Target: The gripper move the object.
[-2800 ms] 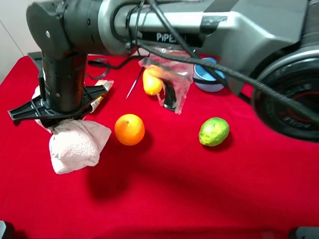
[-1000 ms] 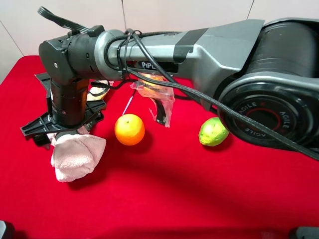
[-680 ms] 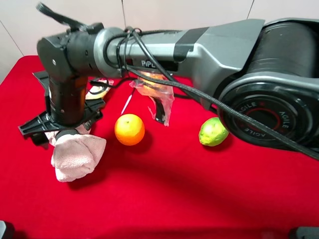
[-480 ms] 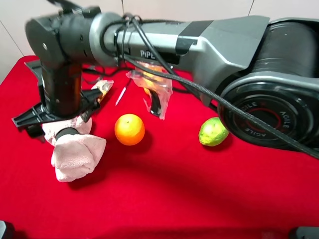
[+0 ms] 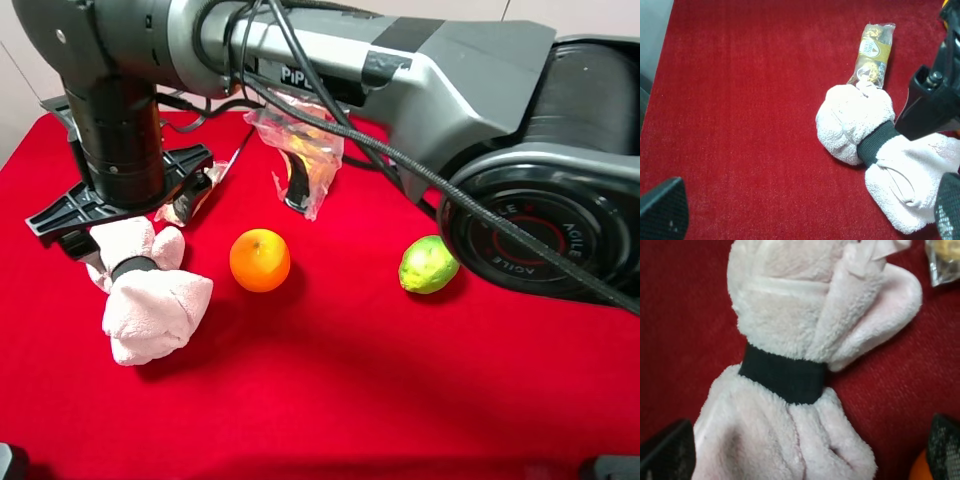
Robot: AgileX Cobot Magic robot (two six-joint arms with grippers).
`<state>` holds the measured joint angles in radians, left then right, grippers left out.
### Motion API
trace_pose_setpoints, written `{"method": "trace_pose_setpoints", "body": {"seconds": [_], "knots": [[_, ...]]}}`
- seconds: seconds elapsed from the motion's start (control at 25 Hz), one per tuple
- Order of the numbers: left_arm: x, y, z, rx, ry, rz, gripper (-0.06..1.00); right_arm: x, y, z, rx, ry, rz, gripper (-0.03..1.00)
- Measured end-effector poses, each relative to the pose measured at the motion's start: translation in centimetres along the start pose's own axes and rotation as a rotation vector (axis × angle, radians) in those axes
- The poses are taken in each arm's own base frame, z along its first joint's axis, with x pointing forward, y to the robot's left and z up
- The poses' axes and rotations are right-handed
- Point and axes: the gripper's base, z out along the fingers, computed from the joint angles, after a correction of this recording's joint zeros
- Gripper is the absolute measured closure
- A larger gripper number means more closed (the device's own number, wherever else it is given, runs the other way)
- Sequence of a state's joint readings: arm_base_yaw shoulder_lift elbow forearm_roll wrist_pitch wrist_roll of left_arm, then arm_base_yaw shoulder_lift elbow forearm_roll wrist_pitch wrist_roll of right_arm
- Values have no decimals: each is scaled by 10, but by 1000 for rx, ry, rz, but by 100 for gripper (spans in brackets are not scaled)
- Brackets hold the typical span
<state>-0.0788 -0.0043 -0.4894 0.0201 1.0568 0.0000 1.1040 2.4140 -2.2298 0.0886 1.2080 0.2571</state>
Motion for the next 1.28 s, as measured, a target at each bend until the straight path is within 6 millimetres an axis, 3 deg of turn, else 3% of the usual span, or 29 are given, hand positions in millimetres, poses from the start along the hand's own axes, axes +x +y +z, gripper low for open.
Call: {"method": "trace_pose_setpoints", "body": {"seconds": [0.48,0.88,1.28], "knots": [[0,0,0,0,0,0,-4,-2,2,-46,11,-84,-23,28],[0,0,0,0,0,0,-4,13,-2,-74,32,-83,-33,28],[0,0,0,0,0,0,-4,27,-19,-96,23,-67,-19,28]]}}
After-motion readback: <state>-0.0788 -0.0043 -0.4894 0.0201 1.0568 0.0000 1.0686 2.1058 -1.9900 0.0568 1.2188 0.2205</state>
